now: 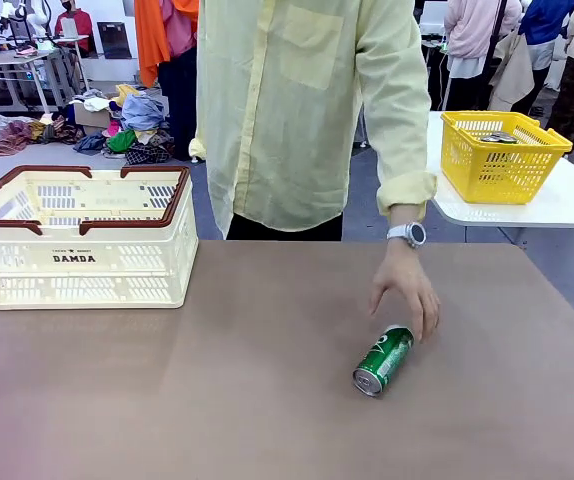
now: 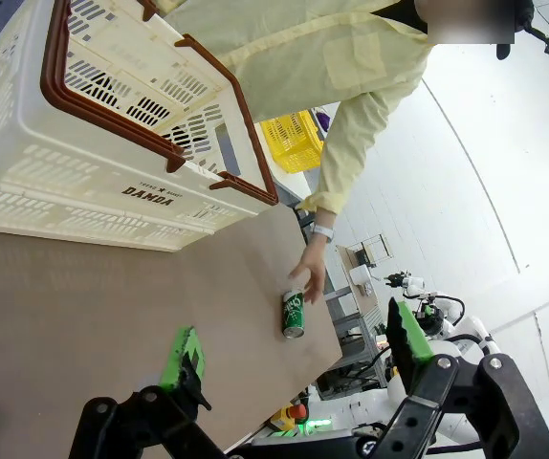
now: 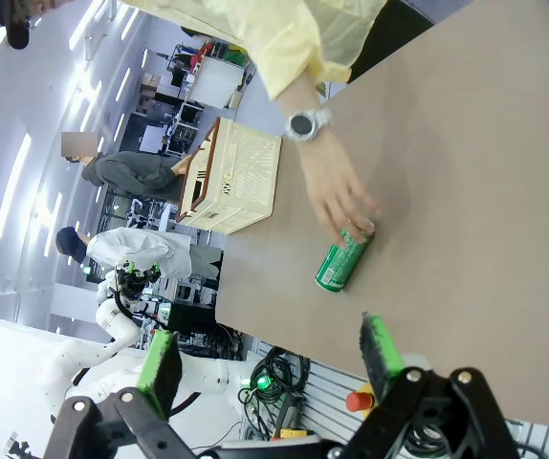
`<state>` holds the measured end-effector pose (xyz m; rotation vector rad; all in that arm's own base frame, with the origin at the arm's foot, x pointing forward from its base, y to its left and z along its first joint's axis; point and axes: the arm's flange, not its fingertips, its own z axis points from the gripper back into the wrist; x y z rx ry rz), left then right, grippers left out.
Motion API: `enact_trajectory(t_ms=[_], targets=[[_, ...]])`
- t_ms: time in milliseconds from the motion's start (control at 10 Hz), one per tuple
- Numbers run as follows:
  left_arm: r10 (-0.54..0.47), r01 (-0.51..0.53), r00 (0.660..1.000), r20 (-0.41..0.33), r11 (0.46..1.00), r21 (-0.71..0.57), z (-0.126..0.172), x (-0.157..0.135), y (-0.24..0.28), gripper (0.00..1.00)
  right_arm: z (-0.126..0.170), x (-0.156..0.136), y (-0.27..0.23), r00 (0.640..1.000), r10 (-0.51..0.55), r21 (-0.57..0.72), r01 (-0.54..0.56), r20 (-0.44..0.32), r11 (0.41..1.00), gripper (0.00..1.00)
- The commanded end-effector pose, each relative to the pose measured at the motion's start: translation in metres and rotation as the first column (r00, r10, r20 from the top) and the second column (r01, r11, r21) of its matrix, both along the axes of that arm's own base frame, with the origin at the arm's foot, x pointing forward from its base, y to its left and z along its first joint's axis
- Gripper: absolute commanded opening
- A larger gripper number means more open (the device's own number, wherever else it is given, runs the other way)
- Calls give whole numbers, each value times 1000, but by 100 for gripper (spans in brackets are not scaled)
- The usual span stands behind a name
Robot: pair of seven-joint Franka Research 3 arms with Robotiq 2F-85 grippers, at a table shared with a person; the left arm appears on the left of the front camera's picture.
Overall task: Place the drinks into the Shopping basket.
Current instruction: Pick up one drink and place it into the Shopping basket.
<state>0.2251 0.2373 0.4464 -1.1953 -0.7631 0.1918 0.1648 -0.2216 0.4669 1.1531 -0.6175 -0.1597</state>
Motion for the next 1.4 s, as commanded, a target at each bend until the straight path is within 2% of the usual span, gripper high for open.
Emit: enact_trajectory(t_ms=[0,600,700,800,1000,1100,1300], targets=[[0,0,1000,15,1000,-12,2,1,1,100,5,1,-3,1000,3,1,-3,31,1000,100],[0,0,1000,15,1000,-12,2,1,1,100,5,1,-3,1000,3,1,-3,31,1000,100],[0,0,1000,15,1000,-12,2,1,1,100,0,0,0,1000,0,0,0,0,1000,100],[0,0,1000,15,1000,-12,2,1,1,100,16,27,36,993,101,-120,-107,-57,987,100],[0,0,1000,15,1000,-12,2,1,1,100,39,82,140,944,258,-329,-314,-204,891,100],[0,0,1000,15,1000,-12,2,1,1,100,40,100,203,920,271,-441,-377,-285,815,100],[0,0,1000,15,1000,-12,2,1,1,100,25,108,299,868,324,-586,-495,-377,641,100]])
